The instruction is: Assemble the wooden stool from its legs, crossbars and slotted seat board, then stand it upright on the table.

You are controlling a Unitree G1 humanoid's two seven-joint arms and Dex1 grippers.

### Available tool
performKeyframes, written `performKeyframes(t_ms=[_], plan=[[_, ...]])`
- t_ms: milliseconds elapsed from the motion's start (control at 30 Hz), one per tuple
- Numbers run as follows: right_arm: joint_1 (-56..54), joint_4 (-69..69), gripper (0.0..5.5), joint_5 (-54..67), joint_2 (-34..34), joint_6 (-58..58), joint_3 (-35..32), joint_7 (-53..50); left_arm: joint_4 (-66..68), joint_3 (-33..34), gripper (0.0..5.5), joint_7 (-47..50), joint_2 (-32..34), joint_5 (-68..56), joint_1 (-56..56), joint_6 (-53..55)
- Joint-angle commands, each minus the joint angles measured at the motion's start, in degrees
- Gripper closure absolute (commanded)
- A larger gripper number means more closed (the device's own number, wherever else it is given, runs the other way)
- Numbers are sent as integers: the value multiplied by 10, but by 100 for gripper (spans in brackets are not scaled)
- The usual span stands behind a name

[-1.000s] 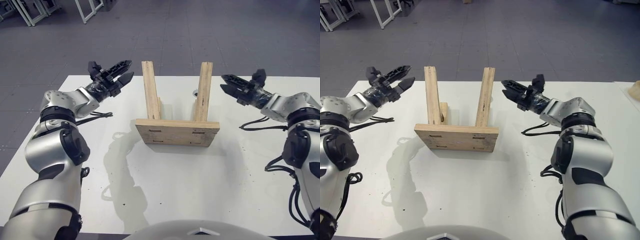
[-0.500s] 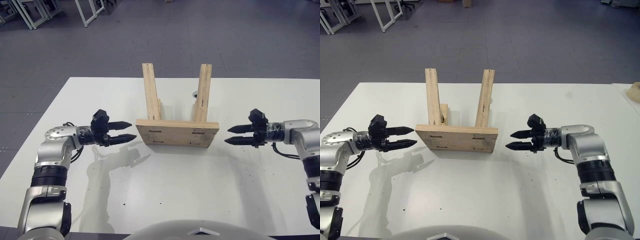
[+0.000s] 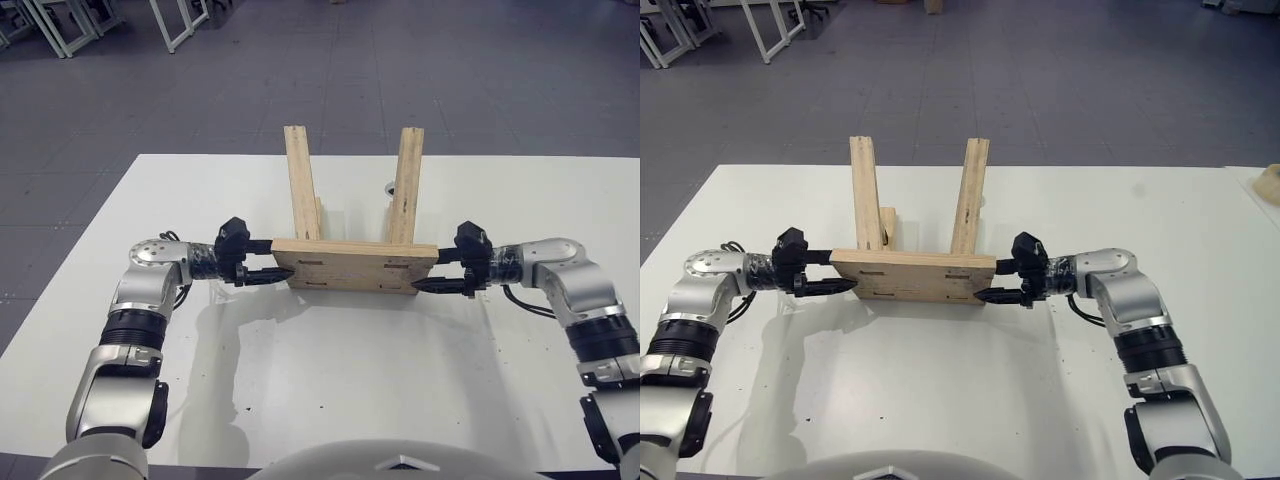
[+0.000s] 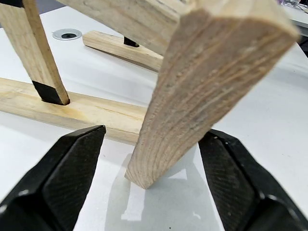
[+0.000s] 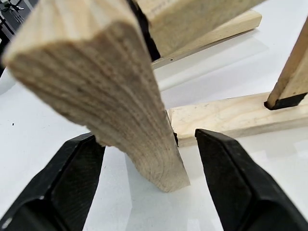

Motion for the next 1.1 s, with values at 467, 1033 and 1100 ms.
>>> performKeyframes(t_ms=[467, 1033, 1100], plan=[[-61, 40, 391, 105, -16, 61, -64, 118, -155, 18, 395, -105, 48, -164, -5, 239], [-351, 158, 420, 491, 217, 493, -538, -670, -118, 422, 419, 586, -151, -562, -236, 591], [-348, 138, 420, 541, 266, 477, -574, -806, -113, 458, 419, 709, -179, -598, -256, 565]])
